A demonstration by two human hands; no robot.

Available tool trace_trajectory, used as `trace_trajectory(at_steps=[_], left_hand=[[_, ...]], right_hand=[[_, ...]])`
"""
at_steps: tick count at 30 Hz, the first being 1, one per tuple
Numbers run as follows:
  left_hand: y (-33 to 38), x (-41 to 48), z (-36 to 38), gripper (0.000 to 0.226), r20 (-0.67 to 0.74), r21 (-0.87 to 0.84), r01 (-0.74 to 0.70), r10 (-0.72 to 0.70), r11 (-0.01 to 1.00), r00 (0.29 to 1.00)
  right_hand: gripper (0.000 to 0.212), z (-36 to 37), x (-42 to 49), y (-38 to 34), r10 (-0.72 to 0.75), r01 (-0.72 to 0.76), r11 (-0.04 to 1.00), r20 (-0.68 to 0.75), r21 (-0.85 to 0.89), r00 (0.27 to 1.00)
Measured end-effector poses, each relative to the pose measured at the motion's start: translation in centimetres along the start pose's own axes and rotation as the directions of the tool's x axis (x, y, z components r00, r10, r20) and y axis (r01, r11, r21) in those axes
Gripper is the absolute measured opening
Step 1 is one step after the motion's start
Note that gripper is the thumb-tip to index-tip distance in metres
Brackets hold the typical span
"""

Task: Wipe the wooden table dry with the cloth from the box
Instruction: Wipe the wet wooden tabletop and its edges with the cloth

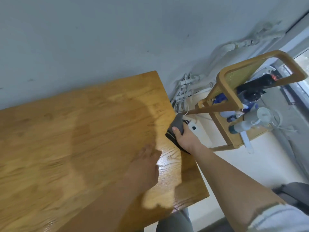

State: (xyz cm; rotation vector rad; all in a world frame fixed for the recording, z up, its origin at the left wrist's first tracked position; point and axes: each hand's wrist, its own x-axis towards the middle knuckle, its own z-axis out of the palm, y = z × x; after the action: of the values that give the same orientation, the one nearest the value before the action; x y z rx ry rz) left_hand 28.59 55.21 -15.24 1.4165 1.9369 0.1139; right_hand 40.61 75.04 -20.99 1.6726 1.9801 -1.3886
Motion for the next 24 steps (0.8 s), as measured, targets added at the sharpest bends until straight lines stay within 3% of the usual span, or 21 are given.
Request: trace_trajectory(at_steps=[7,14,20,24], left_hand=[[3.5,-4.1,5.7,0.047,0.085,-0.021,-0.094,0.096,0.995,0.992],[7.0,-7.2,9.5,0.054,0.140,0.040,-0.002,-0.003,0.999,0.990],[7.5,-9.8,12.5,0.054,0.123,0.017,0.080,-0.081,0.997,0.989],[6.0,-12.3,12.5,0.054,0.103,-0.022,0.104,-0.101,0.994,0.990]], right_hand=[[0.073,3.1,-9.2,11.0,0.131,-0.134,0.990,-0.066,-0.050,0.989],[0.062,4.3,-13.8,16.4,0.149,-0.151,0.988,-0.097,-0.015,0.984],[0.072,6.8,-14.8,19.2,0.209,-0.160,0.943,-0.147,0.292,0.967],[0.076,9.6,-13.8,21.1,0.352,-0.237,0.806,-0.118,0.542,0.929]])
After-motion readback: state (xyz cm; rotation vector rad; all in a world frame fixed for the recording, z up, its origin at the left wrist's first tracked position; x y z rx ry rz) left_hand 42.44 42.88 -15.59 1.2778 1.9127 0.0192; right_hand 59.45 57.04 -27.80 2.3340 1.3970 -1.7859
